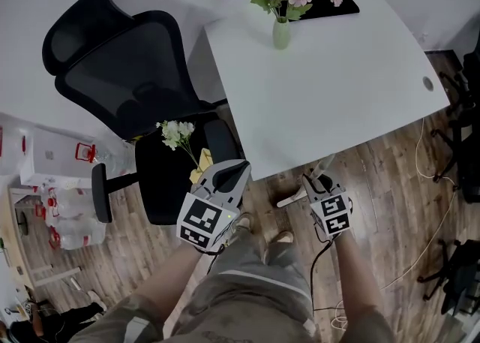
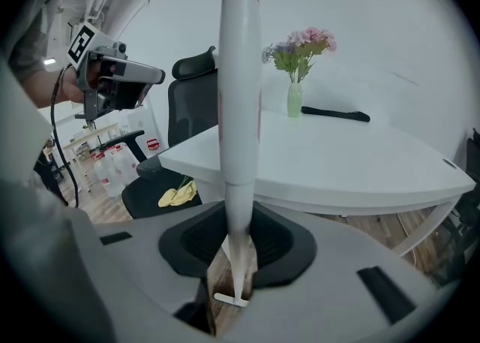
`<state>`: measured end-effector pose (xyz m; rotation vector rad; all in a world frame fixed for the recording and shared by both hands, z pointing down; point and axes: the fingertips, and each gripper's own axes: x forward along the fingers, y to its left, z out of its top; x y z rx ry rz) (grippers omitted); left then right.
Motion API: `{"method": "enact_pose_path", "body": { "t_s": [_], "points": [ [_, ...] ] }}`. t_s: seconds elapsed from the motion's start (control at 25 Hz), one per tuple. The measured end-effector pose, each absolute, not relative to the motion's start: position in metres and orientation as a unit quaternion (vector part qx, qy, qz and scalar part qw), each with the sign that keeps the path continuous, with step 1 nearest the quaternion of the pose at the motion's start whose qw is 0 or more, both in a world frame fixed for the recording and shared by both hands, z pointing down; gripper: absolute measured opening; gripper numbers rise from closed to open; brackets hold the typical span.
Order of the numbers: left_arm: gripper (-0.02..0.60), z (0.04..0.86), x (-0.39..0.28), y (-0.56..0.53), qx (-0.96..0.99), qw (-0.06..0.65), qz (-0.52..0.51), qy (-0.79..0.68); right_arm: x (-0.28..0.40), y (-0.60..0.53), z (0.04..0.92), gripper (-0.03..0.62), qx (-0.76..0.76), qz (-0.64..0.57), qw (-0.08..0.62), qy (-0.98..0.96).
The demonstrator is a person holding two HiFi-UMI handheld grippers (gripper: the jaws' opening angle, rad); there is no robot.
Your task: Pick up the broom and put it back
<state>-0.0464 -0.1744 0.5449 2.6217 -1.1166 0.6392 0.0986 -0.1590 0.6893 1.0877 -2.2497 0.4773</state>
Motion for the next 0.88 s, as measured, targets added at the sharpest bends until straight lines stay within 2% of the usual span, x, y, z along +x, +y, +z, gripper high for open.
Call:
{"method": "enact_pose_path", "body": {
  "t_s": [0.28, 0.4, 0.6, 0.88],
  "points": [
    [0.015, 0.554, -0.055, -0.169, 0.892, 0.121, 0.222, -0.374, 0.087, -0.163, 0.718, 0.120, 0.417, 0.210, 0.326, -0.822],
    [0.015, 0.557, -0.059, -0.168, 0.892, 0.122, 0.225, -0.373, 0.086, -0.159, 0.726, 0.176, 0.423, 0.228, 0.329, -0.813],
    [0.015, 0.555, -0.064, -0.170, 0.892, 0.124, 0.229, -0.370, 0.092, -0.155, 0.703, 0.176, 0.442, 0.233, 0.325, -0.803],
    [0.015, 0.514, -0.064, -0.178, 0.899, 0.106, 0.214, -0.367, 0.101, -0.154, 0.602, 0.107, 0.478, 0.208, 0.254, -0.815]
  ]
}}
